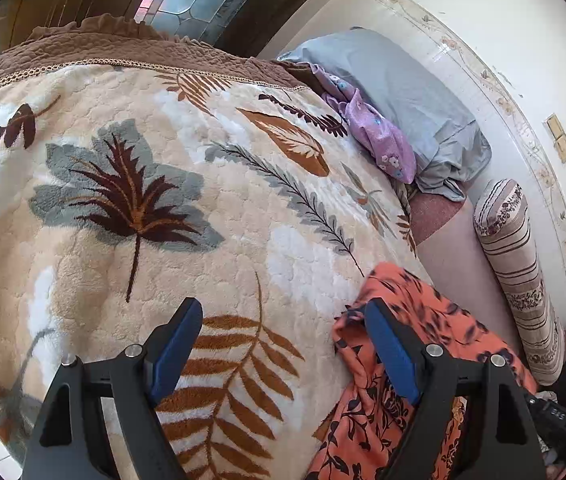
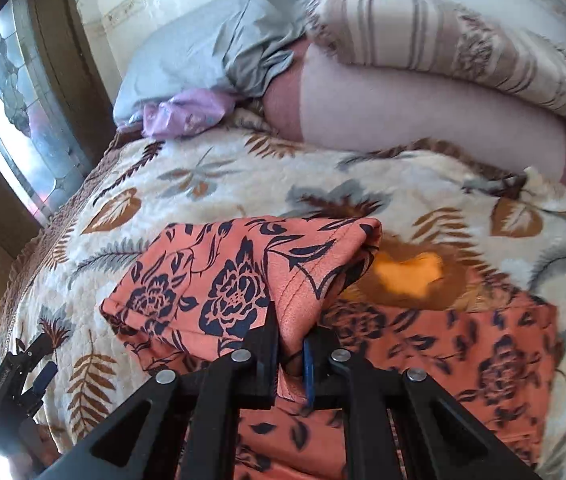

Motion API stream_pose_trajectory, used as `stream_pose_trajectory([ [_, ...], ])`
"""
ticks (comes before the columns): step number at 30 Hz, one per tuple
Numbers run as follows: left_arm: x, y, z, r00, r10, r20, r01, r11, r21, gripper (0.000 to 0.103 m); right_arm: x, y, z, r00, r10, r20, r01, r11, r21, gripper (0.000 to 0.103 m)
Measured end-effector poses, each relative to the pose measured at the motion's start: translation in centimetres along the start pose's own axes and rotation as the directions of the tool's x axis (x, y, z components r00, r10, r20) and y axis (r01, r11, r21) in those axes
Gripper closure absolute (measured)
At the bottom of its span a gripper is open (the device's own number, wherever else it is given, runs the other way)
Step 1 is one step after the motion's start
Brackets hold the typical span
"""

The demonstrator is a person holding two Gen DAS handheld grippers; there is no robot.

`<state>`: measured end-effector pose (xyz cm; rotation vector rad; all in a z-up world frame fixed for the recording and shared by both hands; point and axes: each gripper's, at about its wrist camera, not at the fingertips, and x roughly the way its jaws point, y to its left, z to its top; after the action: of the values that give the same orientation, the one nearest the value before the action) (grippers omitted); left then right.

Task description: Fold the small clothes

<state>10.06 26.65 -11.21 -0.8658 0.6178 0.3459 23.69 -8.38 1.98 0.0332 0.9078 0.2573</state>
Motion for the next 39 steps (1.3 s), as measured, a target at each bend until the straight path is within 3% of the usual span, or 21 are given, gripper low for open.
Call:
stream_pose_trajectory([
  [3,0.1,-0.9,-0.5,1.000,0.003,0.002,-0.003,0.999,0.046,0.019,-2.9,-7.4,-0.8,0.995,-0.095,0.034,0.092,0.992,0.081,0.094],
  [5,0.2,-1.6,-0.8,1.000,0.007,0.002,-0.007,0.997,0.082,0.019,-3.1,-12.5,-2.2,0.991,-0.132,0.010,0.129,0.981,0.148,0.093],
  [8,0.4,-2.9,-1.4,1.000,0.007,0.001,-0.007,0.990,0.138,0.019,0.2,-19.1,-5.8,0.987,-0.105,-0.120,0.129,0.966,0.223,0.090],
  [11,1.1,-4.9,-2.5,1.000,0.013,-0.023,-0.007,0.972,0.235,0.019,5.0,-22.4,-10.5,0.961,-0.041,-0.275,0.116,0.958,0.262,0.089],
  [12,1.1,-5.9,-3.0,0.999,0.005,-0.034,0.004,0.961,0.278,0.019,5.6,-23.1,-11.5,0.958,-0.029,-0.286,0.111,0.955,0.277,0.085],
  [14,0.9,-7.9,-4.0,0.999,-0.008,-0.047,0.024,0.935,0.355,0.019,4.9,-24.1,-12.6,0.975,0.018,-0.224,0.058,0.943,0.327,0.074],
  [15,0.8,-9.1,-4.4,0.998,-0.020,-0.051,0.038,0.920,0.390,0.019,4.3,-24.6,-12.8,0.977,0.052,-0.207,0.025,0.934,0.356,0.061],
  [16,1.0,-10.4,-4.8,0.998,-0.030,-0.059,0.052,0.905,0.423,0.019,3.6,-24.9,-12.9,0.980,0.083,-0.183,-0.007,0.926,0.378,0.041],
  [17,1.4,-11.6,-5.0,0.997,-0.037,-0.074,0.066,0.890,0.451,0.019,2.8,-25.2,-12.8,0.984,0.095,-0.154,-0.028,0.921,0.388,0.036],
  [20,3.0,-15.2,-6.0,0.990,-0.055,-0.131,0.116,0.849,0.516,0.019,-0.1,-25.6,-11.8,0.997,0.045,-0.064,-0.015,0.913,0.408,0.035],
  [23,5.0,-17.8,-7.4,0.982,-0.061,-0.178,0.153,0.811,0.565,0.019,-1.5,-26.0,-10.4,0.990,0.134,0.052,-0.142,0.882,0.450,0.033],
  [25,7.0,-18.4,-8.4,0.978,-0.023,-0.209,0.142,0.803,0.578,0.019,-0.1,-25.4,-9.5,0.952,0.295,0.083,-0.299,0.839,0.454,0.024],
  [27,9.5,-18.1,-9.4,0.965,0.041,-0.258,0.123,0.800,0.587,0.019,2.3,-25.3,-9.0,0.913,0.400,0.084,-0.393,0.803,0.449,0.025],
  [29,12.6,-17.2,-10.6,0.933,0.198,-0.302,0.036,0.780,0.624,0.019,5.1,-26.7,-9.5,0.967,0.254,0.014,-0.226,0.834,0.503,0.025],
  [30,13.6,-16.5,-11.0,0.915,0.240,-0.325,0.018,0.778,0.628,0.019,6.5,-27.6,-10.3,0.981,0.191,-0.038,-0.135,0.809,0.573,0.025],
  [31,13.4,-16.1,-11.1,0.929,0.208,-0.306,0.033,0.777,0.629,0.019,6.9,-28.5,-11.0,0.979,0.201,-0.029,-0.138,0.766,0.628,0.025],
  [32,12.8,-15.9,-11.2,0.944,0.179,-0.278,0.042,0.769,0.638,0.019,6.6,-29.2,-11.6,0.971,0.240,0.025,-0.196,0.725,0.660,0.025],
  [33,12.8,-15.8,-11.4,0.947,0.173,-0.272,0.049,0.757,0.652,0.019,5.9,-29.6,-11.9,0.968,0.242,0.062,-0.221,0.715,0.663,0.025],
  [35,12.8,-15.7,-12.0,0.956,0.161,-0.244,0.052,0.729,0.682,0.017,4.4,-29.9,-12.0,0.980,0.173,0.095,-0.193,0.736,0.649,0.025],
  [37,12.8,-15.9,-12.1,0.957,0.163,-0.238,0.048,0.724,0.688,0.016,3.7,-30.0,-11.7,0.971,0.200,0.129,-0.235,0.722,0.651,0.025],
  [39,12.9,-15.8,-11.9,0.956,0.153,-0.249,0.060,0.732,0.679,0.015,3.3,-29.1,-10.8,0.960,0.230,0.162,-0.280,0.739,0.612,0.025],
])
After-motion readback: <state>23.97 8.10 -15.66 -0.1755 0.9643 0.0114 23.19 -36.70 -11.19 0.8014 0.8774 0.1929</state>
